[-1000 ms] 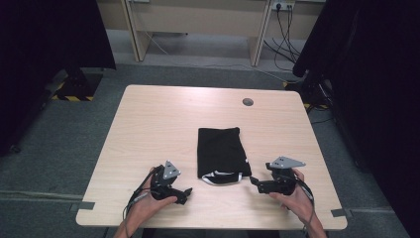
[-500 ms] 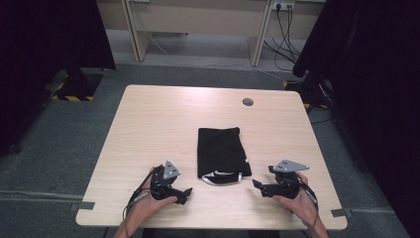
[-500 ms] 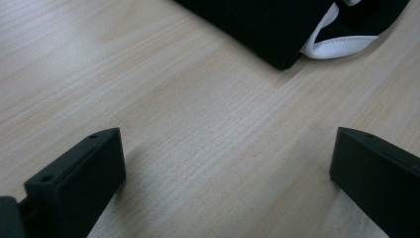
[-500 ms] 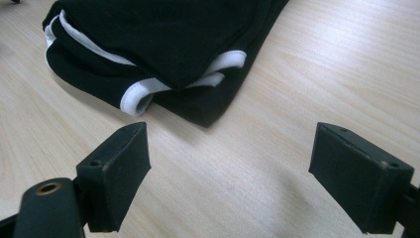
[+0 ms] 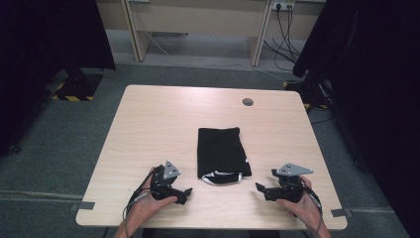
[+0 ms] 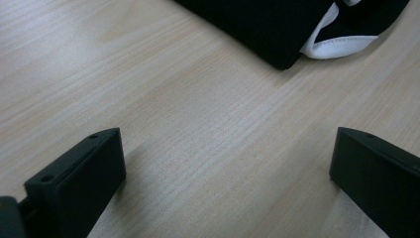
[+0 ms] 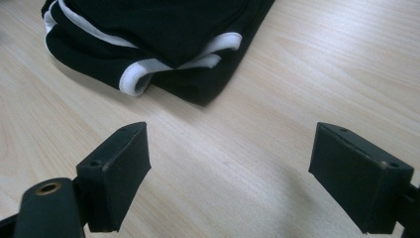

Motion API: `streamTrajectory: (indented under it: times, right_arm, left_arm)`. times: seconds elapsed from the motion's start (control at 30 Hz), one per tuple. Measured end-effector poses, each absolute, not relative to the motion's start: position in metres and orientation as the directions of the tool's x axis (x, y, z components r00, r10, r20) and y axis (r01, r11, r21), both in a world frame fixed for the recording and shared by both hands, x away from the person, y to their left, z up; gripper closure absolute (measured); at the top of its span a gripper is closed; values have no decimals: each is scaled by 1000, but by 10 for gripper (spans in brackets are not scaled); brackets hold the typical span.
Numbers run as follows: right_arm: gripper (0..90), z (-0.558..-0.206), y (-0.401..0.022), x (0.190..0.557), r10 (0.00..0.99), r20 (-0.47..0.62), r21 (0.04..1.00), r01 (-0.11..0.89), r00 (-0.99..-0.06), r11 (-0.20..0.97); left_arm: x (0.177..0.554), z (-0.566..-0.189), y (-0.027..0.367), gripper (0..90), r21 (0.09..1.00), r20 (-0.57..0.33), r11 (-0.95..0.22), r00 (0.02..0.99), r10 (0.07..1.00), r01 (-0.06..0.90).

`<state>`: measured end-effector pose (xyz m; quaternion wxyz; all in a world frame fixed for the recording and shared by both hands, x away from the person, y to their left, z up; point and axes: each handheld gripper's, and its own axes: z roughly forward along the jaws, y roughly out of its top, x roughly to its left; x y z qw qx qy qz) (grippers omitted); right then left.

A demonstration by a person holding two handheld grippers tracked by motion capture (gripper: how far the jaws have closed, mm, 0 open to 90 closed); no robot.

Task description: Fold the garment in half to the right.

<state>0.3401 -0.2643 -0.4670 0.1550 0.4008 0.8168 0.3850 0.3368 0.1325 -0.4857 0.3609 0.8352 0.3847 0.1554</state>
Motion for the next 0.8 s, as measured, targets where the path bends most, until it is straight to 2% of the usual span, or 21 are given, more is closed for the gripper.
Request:
streamTrajectory:
  times: [0.8]
  right_arm:
    - [156, -478, -281, 319, 790, 52, 720, 571, -611, 395]
  left_arm:
    - [330, -486, 133, 0, 720, -17, -444, 654, 757, 533]
